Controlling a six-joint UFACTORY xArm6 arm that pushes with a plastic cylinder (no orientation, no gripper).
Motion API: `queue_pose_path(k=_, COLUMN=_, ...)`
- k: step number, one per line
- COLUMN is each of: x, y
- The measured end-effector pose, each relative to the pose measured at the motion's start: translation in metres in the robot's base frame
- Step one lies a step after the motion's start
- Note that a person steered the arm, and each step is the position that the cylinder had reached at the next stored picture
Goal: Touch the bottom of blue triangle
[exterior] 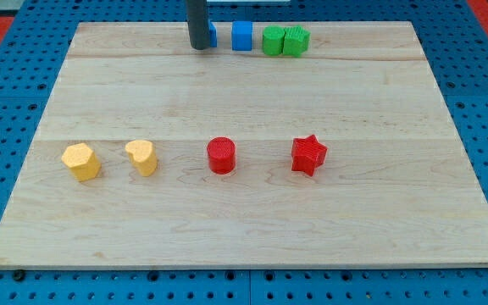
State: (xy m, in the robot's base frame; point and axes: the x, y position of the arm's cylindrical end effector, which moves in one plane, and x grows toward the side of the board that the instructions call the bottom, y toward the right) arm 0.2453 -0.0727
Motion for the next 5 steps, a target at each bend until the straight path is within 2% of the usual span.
queue_pose_path(k=5, x=0.0064, y=0.0)
